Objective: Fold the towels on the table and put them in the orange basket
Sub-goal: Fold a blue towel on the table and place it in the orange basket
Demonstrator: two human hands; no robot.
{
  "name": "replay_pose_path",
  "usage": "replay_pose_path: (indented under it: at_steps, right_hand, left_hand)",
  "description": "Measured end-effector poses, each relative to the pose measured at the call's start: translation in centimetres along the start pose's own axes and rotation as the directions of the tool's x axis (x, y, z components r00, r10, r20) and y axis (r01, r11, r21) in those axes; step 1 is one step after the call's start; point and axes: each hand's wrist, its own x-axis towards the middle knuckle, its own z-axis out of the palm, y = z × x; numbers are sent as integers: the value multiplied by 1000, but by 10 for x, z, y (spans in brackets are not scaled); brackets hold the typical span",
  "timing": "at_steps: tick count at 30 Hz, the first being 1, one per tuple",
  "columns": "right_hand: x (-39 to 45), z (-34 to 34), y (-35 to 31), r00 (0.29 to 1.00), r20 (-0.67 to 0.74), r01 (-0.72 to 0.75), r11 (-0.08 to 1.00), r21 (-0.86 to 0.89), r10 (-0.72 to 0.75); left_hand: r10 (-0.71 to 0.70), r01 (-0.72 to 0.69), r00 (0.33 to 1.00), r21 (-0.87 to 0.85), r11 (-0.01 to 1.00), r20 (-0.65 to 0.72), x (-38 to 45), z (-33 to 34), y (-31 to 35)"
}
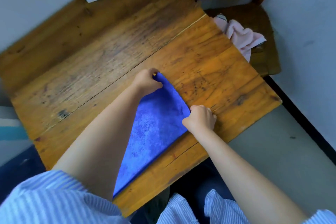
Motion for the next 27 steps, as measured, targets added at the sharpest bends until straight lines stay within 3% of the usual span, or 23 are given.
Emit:
replay_pose_path:
  at_steps: [4, 12, 17, 21, 27]
  right_hand:
    - [15, -18, -9, 996, 82, 44, 999, -16, -42]
    - [65, -75, -42, 984, 128, 121, 992, 44, -126]
    - [73, -105, -70, 957, -24, 289, 957, -32, -289]
    - [55, -108, -71, 853, -182, 467, 871, -153, -489]
    - [6, -67, -43, 639, -358, 613, 732, -297, -681]
  left_hand:
    - [-1, 2, 991, -8, 1000, 134, 12, -25, 13]
    - [118, -126, 991, 137, 983, 60, 30, -78, 24]
    - [242, -226, 970, 392, 892, 8, 28, -104, 18]
    - [403, -331, 915, 560, 760, -5, 13, -115, 5]
    - [630, -513, 776, 592, 621, 11, -44, -107, -46]
